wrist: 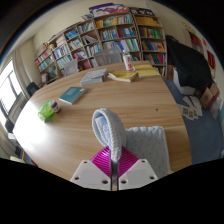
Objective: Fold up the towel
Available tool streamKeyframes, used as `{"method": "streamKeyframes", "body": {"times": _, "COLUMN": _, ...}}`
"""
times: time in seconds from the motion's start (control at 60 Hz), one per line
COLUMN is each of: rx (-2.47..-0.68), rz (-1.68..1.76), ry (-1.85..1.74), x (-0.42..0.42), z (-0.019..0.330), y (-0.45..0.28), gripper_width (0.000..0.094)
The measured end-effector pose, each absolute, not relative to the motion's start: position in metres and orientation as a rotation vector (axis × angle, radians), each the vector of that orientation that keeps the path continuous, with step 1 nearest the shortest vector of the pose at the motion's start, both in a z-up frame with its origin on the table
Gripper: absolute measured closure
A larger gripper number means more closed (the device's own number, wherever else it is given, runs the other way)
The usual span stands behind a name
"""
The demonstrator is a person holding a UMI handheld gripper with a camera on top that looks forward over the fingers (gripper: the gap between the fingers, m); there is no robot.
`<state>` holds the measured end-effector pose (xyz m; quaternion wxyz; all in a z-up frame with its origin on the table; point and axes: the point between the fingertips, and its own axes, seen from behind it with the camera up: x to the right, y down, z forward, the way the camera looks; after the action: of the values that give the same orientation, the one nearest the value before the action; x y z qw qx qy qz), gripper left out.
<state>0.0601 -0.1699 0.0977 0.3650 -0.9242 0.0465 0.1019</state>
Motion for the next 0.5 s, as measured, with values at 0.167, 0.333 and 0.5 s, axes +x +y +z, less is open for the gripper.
{"method": "streamKeyframes", "body": {"times": 0.167, "rx": -2.457, "rz": 0.125, "ry": 0.282, "x": 0.163, "z": 0.055, "y": -0.181, "gripper_width": 0.0857}}
{"method": "streamKeyframes", "body": {"times": 0.333, "rx": -2.504, "rz": 0.046, "ry": 0.27, "x": 0.194, "z": 0.006, "y": -0.185, "gripper_width": 0.0854}}
{"method": "streamKeyframes", "body": {"times": 0.5, "rx": -2.491, "rz": -0.063, "ry": 0.217, "x": 0.203, "z": 0.014, "y": -0.186, "gripper_width": 0.0601}}
